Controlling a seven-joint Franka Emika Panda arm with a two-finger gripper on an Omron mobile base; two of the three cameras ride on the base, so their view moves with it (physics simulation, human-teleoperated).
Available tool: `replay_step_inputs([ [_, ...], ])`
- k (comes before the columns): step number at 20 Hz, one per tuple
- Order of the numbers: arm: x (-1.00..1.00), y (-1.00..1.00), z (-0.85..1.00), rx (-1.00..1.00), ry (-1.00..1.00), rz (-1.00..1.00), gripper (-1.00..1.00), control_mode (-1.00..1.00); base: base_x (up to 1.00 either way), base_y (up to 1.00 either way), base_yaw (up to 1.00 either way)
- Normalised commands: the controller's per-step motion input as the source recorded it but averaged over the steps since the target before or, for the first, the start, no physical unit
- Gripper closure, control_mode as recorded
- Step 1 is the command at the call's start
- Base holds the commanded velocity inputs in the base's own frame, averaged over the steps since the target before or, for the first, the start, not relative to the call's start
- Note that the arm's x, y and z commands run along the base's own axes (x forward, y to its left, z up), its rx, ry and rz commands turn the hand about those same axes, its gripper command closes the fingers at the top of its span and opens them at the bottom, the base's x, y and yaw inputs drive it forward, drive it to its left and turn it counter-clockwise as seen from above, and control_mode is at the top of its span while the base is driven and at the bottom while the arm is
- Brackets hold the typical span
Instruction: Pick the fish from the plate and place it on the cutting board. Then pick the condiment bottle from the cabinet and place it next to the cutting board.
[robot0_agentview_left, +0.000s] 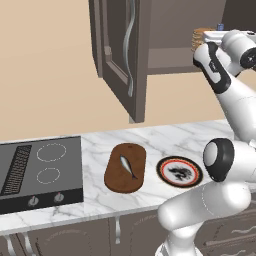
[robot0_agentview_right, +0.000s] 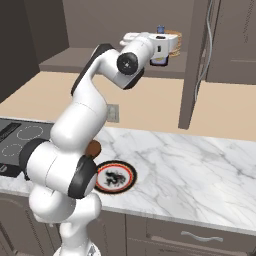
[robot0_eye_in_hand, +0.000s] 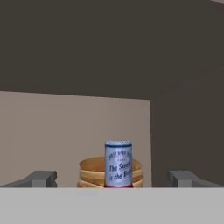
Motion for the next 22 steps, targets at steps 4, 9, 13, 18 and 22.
replay_step_inputs([
  [4,0.12,-0.06,0.0,0.0,0.0,0.0,-1.0,-1.0,0.0,0.0,0.0],
  [9,0.15,-0.07,0.0,0.0,0.0,0.0,-1.0,-1.0,0.0,0.0,0.0],
  [13,0.18,-0.08,0.0,0.0,0.0,0.0,-1.0,-1.0,0.0,0.0,0.0],
  [18,0.17,-0.08,0.0,0.0,0.01,0.0,-1.0,-1.0,0.0,0.0,0.0],
  [22,0.12,-0.09,0.0,0.0,0.03,0.0,-1.0,-1.0,0.0,0.0,0.0],
])
